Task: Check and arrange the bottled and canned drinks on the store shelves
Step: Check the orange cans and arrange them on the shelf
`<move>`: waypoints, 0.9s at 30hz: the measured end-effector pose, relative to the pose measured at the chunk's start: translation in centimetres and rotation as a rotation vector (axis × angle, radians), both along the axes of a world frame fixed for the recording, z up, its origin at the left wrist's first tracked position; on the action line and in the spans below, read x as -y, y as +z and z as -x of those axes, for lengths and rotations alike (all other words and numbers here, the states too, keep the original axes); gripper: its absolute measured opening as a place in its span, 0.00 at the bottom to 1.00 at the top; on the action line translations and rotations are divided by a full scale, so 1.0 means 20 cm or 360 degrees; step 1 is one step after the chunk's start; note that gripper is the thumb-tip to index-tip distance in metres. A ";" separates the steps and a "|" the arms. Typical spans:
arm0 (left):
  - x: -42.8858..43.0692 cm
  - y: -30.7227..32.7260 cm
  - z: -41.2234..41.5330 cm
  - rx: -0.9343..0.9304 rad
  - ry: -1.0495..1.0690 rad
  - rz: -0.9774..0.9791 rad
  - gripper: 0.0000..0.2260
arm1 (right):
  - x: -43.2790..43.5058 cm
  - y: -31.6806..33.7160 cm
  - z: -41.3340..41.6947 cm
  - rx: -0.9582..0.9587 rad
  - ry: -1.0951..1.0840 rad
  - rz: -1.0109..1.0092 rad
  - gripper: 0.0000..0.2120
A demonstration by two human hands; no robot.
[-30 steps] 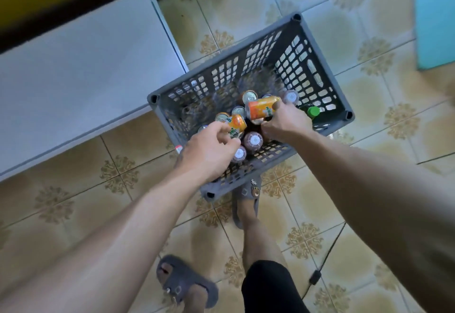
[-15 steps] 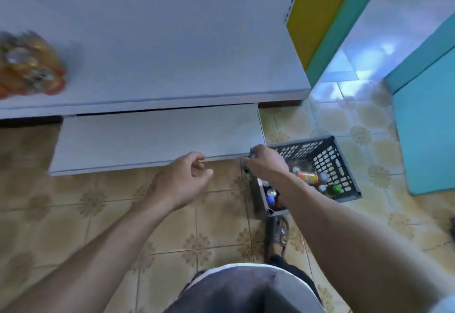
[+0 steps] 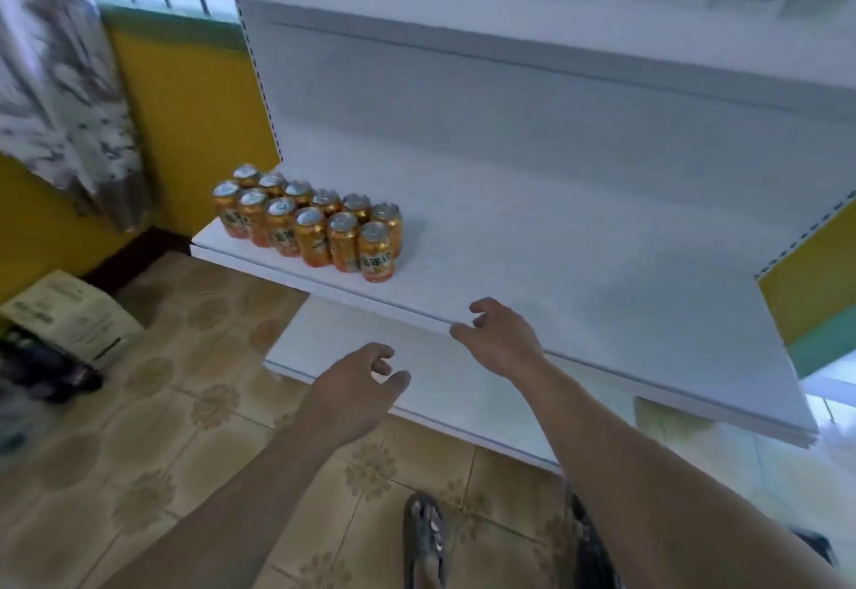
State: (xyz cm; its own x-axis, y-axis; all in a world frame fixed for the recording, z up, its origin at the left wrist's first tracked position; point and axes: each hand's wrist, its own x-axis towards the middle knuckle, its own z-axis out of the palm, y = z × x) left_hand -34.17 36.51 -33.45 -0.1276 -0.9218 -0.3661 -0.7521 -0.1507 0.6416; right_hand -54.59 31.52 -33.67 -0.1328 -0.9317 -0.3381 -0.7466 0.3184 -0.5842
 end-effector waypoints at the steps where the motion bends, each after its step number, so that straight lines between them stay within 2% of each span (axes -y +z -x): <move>1: 0.07 -0.01 -0.03 0.0013 0.0028 -0.0001 0.20 | 0.09 -0.02 -0.05 0.0007 0.0019 0.0004 0.26; 6: 0.40 -0.07 -0.16 0.0077 0.0145 -0.0097 0.21 | 0.51 -0.12 -0.26 0.0063 0.0097 -0.0050 0.27; 13: 0.75 -0.09 -0.29 0.0128 0.0249 -0.0141 0.22 | 0.89 -0.18 -0.53 0.0118 -0.0027 0.0023 0.38; 21: 1.06 -0.16 -0.50 0.0061 0.0067 -0.0138 0.21 | 1.12 -0.31 -0.75 0.0032 -0.0284 0.0028 0.35; 27: 1.28 -0.13 -0.65 -0.0139 -0.0245 -0.0098 0.18 | 1.03 -0.23 -0.80 0.0015 -0.0557 0.0112 0.26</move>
State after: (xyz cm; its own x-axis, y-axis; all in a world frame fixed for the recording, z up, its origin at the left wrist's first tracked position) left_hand -21.26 10.90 -35.98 -0.2989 -0.8653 -0.4024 -0.7113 -0.0791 0.6984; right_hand -38.65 10.84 -38.31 -0.4449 -0.8516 -0.2773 -0.5938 0.5123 -0.6204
